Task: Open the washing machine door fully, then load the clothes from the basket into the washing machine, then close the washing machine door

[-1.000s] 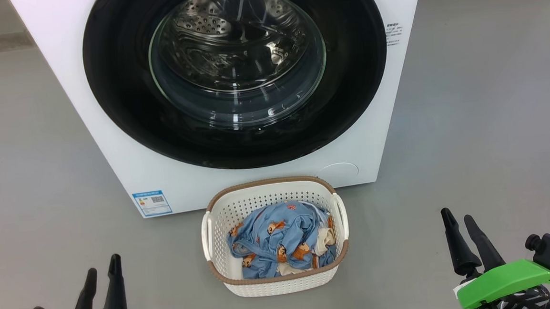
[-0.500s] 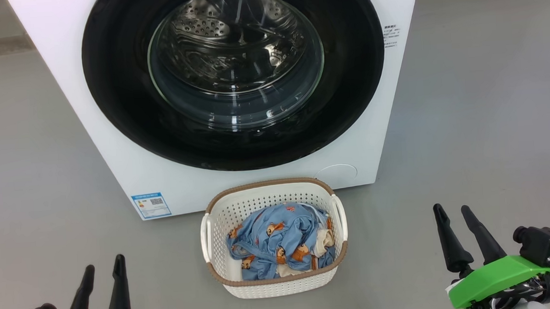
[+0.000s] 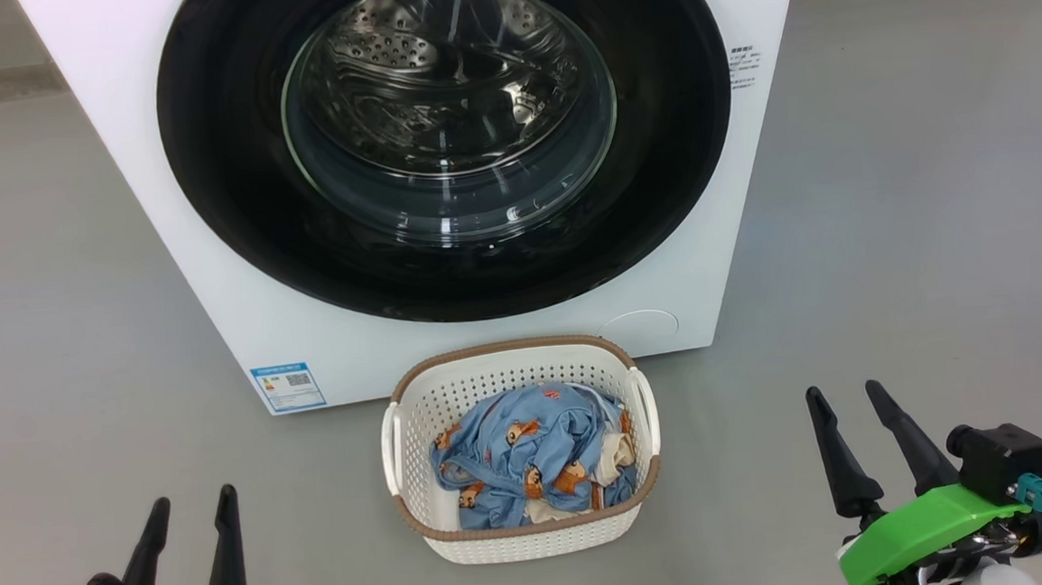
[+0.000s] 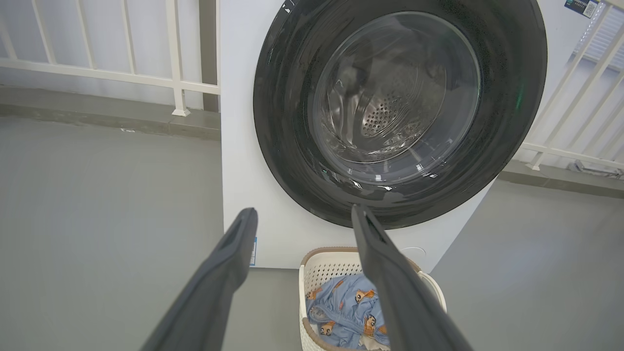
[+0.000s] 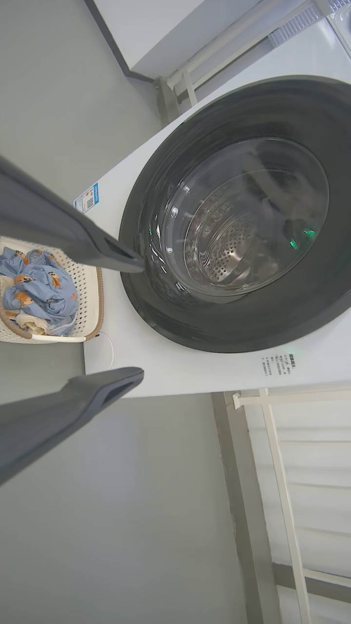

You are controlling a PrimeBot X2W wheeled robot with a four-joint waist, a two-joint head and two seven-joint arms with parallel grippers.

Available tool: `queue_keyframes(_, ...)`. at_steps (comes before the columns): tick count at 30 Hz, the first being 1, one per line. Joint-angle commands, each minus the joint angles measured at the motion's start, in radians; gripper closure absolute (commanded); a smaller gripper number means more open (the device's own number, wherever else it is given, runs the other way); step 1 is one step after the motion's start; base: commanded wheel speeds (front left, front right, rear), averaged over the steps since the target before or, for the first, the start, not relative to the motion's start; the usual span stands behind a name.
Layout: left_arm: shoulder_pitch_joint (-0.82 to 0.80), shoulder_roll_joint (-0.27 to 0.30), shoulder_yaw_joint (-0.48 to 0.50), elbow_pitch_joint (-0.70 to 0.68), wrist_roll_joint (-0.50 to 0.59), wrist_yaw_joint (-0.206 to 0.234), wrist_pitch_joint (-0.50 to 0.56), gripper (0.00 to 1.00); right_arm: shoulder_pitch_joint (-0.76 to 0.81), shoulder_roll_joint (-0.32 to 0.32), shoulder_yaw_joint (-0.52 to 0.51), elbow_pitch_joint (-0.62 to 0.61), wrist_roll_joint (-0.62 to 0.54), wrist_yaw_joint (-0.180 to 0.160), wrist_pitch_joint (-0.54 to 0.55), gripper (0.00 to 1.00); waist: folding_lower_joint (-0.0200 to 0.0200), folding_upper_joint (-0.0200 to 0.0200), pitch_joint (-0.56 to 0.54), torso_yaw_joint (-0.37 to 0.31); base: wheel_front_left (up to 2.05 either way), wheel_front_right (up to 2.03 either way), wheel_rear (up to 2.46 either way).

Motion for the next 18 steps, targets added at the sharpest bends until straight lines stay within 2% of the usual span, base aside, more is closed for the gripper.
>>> queue_keyframes(1, -0.016, 0.026, 0.029, -0.021, 0.035, -0.003, -0.018, 0.0, -0.055, -0.011, 0.024, -0.026, -0.04, -0.001, -0.02, 0.0, 0.0, 0.0, -0.001, 0.001, 0.0, 0.0, 0.0)
queue_keyframes(18, -0.01, 0.002, 0.079, -0.014, 0.225, 0.014, -0.066, 0.0, -0.069, -0.001, -0.004, 0.002, -0.222, -0.001, -0.067, 0.0, 0.0, 0.0, -0.001, 0.005, 0.0, 0.0, 0.0)
